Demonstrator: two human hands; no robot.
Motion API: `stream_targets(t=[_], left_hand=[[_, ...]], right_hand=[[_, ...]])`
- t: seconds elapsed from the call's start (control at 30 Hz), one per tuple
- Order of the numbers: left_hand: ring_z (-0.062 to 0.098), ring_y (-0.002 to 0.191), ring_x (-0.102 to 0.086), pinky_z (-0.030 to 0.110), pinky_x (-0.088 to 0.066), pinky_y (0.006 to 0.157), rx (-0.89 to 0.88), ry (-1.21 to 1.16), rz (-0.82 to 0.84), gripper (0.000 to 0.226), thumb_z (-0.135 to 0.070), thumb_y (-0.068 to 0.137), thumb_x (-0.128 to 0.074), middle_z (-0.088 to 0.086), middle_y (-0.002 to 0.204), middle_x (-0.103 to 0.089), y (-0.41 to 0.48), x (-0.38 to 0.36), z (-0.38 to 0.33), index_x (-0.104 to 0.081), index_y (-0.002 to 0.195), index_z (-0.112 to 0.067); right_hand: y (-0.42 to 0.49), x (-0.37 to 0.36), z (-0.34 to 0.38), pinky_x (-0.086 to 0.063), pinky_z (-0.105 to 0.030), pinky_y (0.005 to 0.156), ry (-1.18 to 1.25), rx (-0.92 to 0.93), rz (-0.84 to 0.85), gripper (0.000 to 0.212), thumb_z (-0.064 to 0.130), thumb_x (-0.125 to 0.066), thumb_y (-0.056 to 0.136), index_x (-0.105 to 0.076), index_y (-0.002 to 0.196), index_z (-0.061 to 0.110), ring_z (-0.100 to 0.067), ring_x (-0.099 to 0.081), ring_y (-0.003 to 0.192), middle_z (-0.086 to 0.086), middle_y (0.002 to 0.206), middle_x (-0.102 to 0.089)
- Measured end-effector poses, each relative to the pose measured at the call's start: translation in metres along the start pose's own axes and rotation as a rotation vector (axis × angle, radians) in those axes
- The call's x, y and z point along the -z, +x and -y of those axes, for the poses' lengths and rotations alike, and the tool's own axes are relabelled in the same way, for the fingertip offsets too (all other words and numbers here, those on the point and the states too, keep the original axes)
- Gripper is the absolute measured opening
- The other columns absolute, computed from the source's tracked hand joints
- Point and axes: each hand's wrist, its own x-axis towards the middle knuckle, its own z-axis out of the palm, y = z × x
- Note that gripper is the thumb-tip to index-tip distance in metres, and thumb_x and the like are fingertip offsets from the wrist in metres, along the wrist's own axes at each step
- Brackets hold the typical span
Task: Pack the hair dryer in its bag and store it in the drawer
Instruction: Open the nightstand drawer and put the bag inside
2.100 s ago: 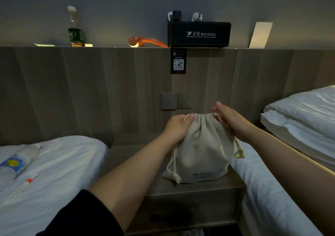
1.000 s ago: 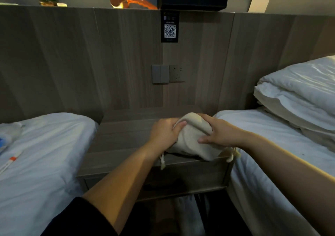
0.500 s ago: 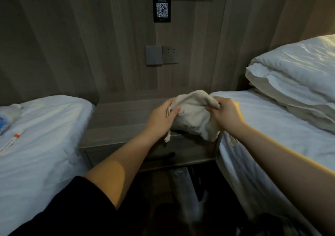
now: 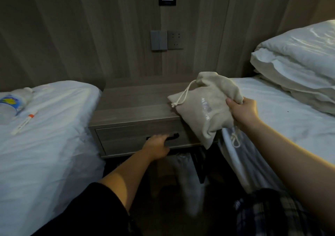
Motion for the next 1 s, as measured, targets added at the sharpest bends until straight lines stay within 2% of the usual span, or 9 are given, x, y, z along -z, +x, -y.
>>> stream_targets(t=[0.1, 0.23, 0.33, 0.4, 0.47, 0.6, 0.77, 0.87, 1.0], left_hand=[[0.030, 0.119, -0.050, 0.032, -0.041, 0.095, 0.031, -0.016, -0.015, 0.051, -0.032, 0.087, -0.054, 0.014, 0.132, -0.054, 0.000, 0.007, -0.007, -0.041, 0.136, -0.022], [0.035, 0.106, -0.056, 0.036, -0.045, 0.082, -0.164, 0.425, -0.009, 0.036, -0.023, 0.089, -0.047, 0.017, 0.116, -0.060, -0.018, 0.016, -0.023, -0.051, 0.124, -0.014], [0.033, 0.083, -0.059, 0.033, -0.048, 0.061, -0.533, 0.466, -0.446, 0.024, -0.018, 0.080, -0.045, 0.014, 0.089, -0.063, -0.027, 0.025, -0.018, -0.063, 0.091, -0.007], [0.030, 0.086, -0.059, 0.034, -0.051, 0.066, -0.476, 0.313, -0.588, 0.028, -0.018, 0.081, -0.045, 0.012, 0.094, -0.064, -0.025, 0.031, -0.010, -0.066, 0.098, -0.008], [0.027, 0.094, -0.061, 0.033, -0.048, 0.075, -0.248, 0.103, -0.463, 0.029, -0.025, 0.092, -0.043, 0.009, 0.100, -0.067, -0.030, 0.038, -0.007, -0.064, 0.108, -0.013], [0.021, 0.076, -0.063, 0.029, -0.044, 0.068, 0.022, -0.316, -0.221, 0.043, -0.037, 0.097, -0.039, 0.007, 0.079, -0.069, -0.034, 0.048, -0.012, -0.070, 0.082, -0.011], [0.019, 0.061, -0.059, 0.025, -0.041, 0.059, 0.225, -0.711, 0.046, 0.076, -0.059, 0.094, -0.011, 0.010, 0.067, -0.065, -0.031, 0.061, -0.004, -0.065, 0.110, -0.009], [0.029, 0.074, -0.070, 0.030, -0.051, 0.065, 0.302, -1.279, 0.280, 0.089, -0.074, 0.083, -0.002, 0.021, 0.092, -0.070, -0.032, 0.065, 0.010, -0.045, 0.132, -0.014], [0.028, 0.080, -0.067, 0.040, -0.049, 0.076, 0.293, -1.538, 0.346, 0.073, -0.072, 0.085, -0.021, 0.014, 0.091, -0.071, -0.038, 0.064, 0.007, -0.061, 0.109, -0.017]], right_hand=[[-0.006, 0.002, -0.008, -0.053, -0.050, 0.089, 0.080, -0.066, -0.004, 0.009, 0.022, -0.066, 0.084, -0.065, 0.084, 0.013, -0.033, -0.066, 0.094, -0.014, 0.093, -0.068], [-0.013, 0.006, -0.010, -0.053, -0.043, 0.086, 0.220, -0.153, 0.004, 0.013, 0.017, -0.065, 0.086, -0.064, 0.093, 0.007, -0.030, -0.064, 0.091, -0.017, 0.101, -0.066], [-0.014, 0.008, -0.008, -0.052, -0.040, 0.083, 0.285, -0.200, 0.003, 0.025, 0.015, -0.064, 0.087, -0.061, 0.107, 0.001, -0.028, -0.063, 0.090, -0.016, 0.104, -0.064], [-0.013, 0.009, -0.006, -0.051, -0.040, 0.082, 0.306, -0.231, 0.018, 0.031, 0.016, -0.064, 0.086, -0.059, 0.112, -0.001, -0.026, -0.064, 0.086, -0.014, 0.105, -0.064], [-0.013, 0.008, -0.004, -0.051, -0.040, 0.081, 0.329, -0.260, 0.042, 0.033, 0.016, -0.064, 0.087, -0.057, 0.115, -0.001, -0.023, -0.063, 0.082, -0.013, 0.105, -0.063], [-0.015, 0.001, -0.001, -0.049, -0.039, 0.080, 0.375, -0.315, 0.120, 0.030, 0.014, -0.062, 0.088, -0.055, 0.114, 0.003, -0.019, -0.062, 0.076, -0.010, 0.100, -0.062], [-0.011, -0.006, -0.005, -0.049, -0.039, 0.078, 0.317, -0.471, 0.325, 0.037, 0.020, -0.060, 0.089, -0.052, 0.120, 0.003, -0.021, -0.062, 0.083, -0.011, 0.095, -0.064], [-0.008, -0.008, -0.008, -0.058, -0.033, 0.061, 0.275, -0.571, 0.464, 0.020, 0.019, -0.057, 0.090, -0.057, 0.103, 0.003, -0.020, -0.062, 0.076, -0.011, 0.084, -0.065], [-0.009, -0.009, -0.018, -0.056, -0.034, 0.046, 0.088, -0.685, 0.594, 0.016, 0.017, -0.056, 0.090, -0.061, 0.087, 0.002, -0.021, -0.068, 0.051, -0.012, 0.060, -0.071]])
